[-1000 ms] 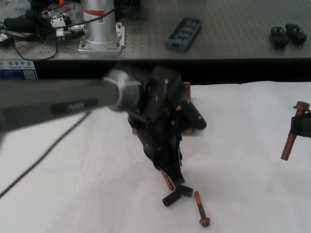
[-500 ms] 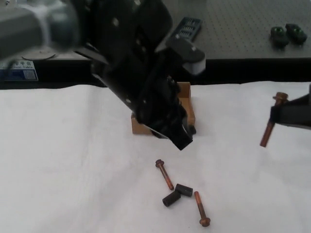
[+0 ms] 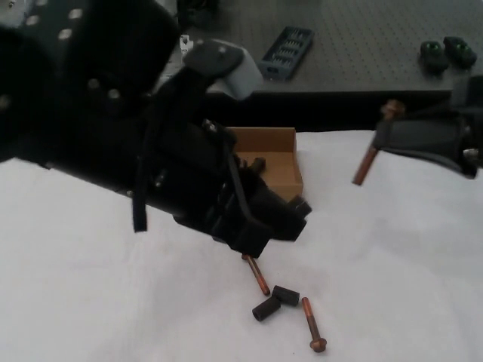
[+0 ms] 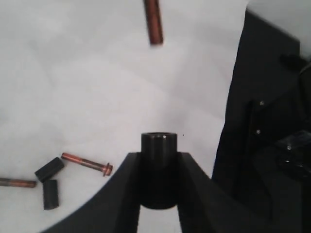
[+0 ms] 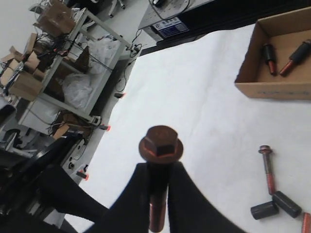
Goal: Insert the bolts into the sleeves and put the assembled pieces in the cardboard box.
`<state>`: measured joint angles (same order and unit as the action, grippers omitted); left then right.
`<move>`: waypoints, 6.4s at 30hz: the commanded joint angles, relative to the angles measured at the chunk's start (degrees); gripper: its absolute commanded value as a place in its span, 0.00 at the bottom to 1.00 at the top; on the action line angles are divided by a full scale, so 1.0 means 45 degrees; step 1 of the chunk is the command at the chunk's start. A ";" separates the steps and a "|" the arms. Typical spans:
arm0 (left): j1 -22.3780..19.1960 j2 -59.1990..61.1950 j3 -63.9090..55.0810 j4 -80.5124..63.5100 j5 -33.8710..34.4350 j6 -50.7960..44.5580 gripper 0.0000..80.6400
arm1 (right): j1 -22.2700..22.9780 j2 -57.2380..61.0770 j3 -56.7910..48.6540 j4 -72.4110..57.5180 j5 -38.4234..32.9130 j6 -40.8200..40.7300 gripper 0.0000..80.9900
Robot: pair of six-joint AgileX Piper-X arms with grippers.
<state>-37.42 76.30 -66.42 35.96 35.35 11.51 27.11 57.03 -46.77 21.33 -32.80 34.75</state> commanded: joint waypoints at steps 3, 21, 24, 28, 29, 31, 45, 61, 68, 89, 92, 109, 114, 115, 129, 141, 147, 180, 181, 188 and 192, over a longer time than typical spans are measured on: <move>0.0012 -0.1169 0.1106 -0.2765 0.1752 -0.2004 0.01 | 0.0933 0.0376 -0.0046 -0.1593 0.0050 0.0849 0.03; 0.0012 -0.1161 0.1106 -0.2666 0.0397 -0.2004 0.01 | 0.1390 0.0434 -0.0046 -0.2344 0.0395 0.1232 0.03; 0.0012 -0.1161 0.1106 -0.2578 -0.0081 -0.2004 0.01 | 0.1390 0.0434 -0.0046 -0.2344 0.0395 0.1232 0.03; 0.0012 -0.1161 0.1106 -0.2605 -0.0179 -0.2004 0.01 | 0.1390 0.0434 -0.0046 -0.2344 0.0395 0.1232 0.03; 0.0012 -0.1161 0.1106 -0.2605 -0.0179 -0.2004 0.01 | 0.1390 0.0434 -0.0046 -0.2344 0.0335 0.1232 0.03; 0.0012 -0.1161 0.1106 -0.2700 -0.0179 -0.2004 0.01 | 0.1390 0.0434 -0.0046 -0.2344 0.0206 0.1232 0.03; 0.0012 -0.1161 0.1106 -0.3438 -0.0039 -0.2387 0.01 | 0.1390 0.0434 -0.0046 -0.2344 0.0206 0.1232 0.03; 0.0012 -0.1161 0.1106 -0.4296 -0.0950 -0.2387 0.01 | 0.1390 0.0434 -0.0046 -0.2344 0.0206 0.1232 0.03; 0.0012 -0.1161 0.1106 -0.4296 -0.1143 -0.2387 0.01 | 0.1390 0.0434 -0.0046 -0.2344 0.0206 0.1232 0.03; 0.0012 -0.1161 0.1106 -0.4776 -0.0697 -0.2088 0.01 | 0.1390 0.0434 -0.0046 -0.1974 -0.1392 0.1416 0.03; 0.0012 -0.1161 0.1106 -0.4776 -0.0697 -0.2088 0.01 | 0.1390 0.0434 -0.0046 -0.1974 -0.1903 0.1416 0.03; 0.0012 -0.1161 0.1106 -0.5974 -0.0762 -0.2088 0.01 | 0.1390 0.0434 -0.0046 -0.1974 -0.2395 0.1223 0.39; 0.0012 -0.1161 0.1106 -0.6088 -0.0660 -0.2088 0.01 | 0.1390 0.0434 -0.0046 -0.1974 -0.1998 0.1704 0.49; 0.0012 -0.1161 0.1106 -0.6088 -0.0660 -0.2088 0.01 | 0.1390 0.0400 -0.0046 -0.1974 -0.2017 0.1704 0.49; 0.0348 -0.0796 0.1106 -0.6117 -0.2295 -0.0352 0.01 | 0.0490 -0.0014 -0.0046 -0.1821 -0.3312 0.1390 0.48; 0.2694 0.3077 -0.0368 -0.7737 -0.2273 -0.0352 0.01 | -0.1825 -0.0169 -0.0046 0.1238 -0.3520 -0.0907 0.31; 0.3113 0.6524 -0.3462 -0.7630 -0.2273 -0.0352 0.01 | -0.2742 -0.0169 -0.0046 0.2074 -0.3520 -0.2273 0.03; 0.3179 1.2986 -0.9543 -0.3838 -0.4055 -0.3189 0.56 | -0.2978 -0.0169 -0.0046 0.2039 -0.3492 -0.3260 0.03; 0.3179 1.2964 -0.9666 -0.3756 -0.4009 -0.3189 0.55 | -0.2978 -0.0169 -0.0046 0.2039 -0.3492 -0.3260 0.03; 0.3179 1.2286 -1.0219 -0.3444 -0.3995 -0.3189 0.49 | -0.2978 -0.0169 -0.0046 0.2039 -0.3492 -0.3260 0.03; 0.3179 1.1405 -1.0219 -0.3014 -0.3728 -0.3189 0.32 | -0.2978 -0.0169 -0.0046 0.2039 -0.3492 -0.3260 0.03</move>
<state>-23.17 132.99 -111.36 20.60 17.79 -1.89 14.04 56.76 -46.72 30.56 -47.64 20.58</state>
